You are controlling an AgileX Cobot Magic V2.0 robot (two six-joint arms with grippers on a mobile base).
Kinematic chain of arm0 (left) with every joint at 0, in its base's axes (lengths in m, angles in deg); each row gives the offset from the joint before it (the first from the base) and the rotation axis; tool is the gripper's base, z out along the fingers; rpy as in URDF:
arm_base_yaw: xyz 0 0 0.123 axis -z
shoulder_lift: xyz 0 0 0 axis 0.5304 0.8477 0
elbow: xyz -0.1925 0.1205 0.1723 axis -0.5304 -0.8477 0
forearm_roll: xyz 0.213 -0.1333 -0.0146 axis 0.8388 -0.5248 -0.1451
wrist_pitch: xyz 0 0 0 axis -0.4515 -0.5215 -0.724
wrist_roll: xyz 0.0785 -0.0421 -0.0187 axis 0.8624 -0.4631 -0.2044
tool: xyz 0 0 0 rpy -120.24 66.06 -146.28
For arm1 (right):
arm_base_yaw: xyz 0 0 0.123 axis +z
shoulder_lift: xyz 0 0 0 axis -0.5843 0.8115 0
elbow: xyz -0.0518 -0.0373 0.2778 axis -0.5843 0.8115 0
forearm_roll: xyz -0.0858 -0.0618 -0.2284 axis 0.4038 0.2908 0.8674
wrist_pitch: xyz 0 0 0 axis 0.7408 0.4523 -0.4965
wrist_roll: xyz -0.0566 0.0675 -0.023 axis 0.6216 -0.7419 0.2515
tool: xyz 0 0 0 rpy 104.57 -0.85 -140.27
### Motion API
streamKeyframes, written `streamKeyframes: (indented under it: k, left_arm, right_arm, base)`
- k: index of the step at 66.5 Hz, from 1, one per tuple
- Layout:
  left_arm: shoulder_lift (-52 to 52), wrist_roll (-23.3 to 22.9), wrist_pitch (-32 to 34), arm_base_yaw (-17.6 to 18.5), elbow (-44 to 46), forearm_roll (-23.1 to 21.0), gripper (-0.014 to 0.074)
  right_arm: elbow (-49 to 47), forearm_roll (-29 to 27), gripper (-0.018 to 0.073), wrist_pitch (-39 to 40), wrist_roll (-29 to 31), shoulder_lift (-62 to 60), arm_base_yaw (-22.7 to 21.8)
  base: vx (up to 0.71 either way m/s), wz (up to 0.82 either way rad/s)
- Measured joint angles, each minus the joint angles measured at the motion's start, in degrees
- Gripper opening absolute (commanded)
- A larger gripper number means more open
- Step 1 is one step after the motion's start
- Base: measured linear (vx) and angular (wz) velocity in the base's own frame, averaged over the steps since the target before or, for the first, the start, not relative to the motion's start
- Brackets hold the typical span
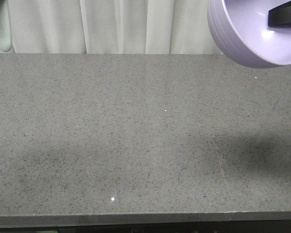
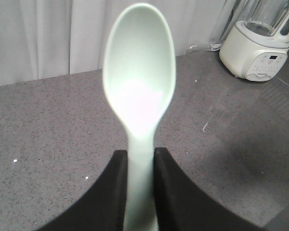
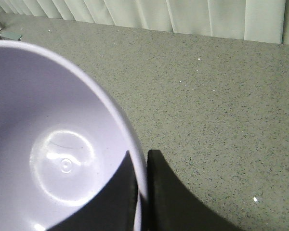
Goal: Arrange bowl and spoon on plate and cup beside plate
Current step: 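Lift the lilac bowl upward with the right gripper and hold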
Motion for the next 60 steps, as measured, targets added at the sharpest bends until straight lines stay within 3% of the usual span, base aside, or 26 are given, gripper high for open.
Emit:
streamKeyframes:
  k: [60]
  left_arm:
    - [0.0, 0.0, 0.0, 0.0, 0.0, 0.0, -0.0008]
  right_arm:
    - [0.0, 0.0, -0.0006, 0.0, 0.0, 0.0, 0.0]
  base:
    - [0.00, 0.00]
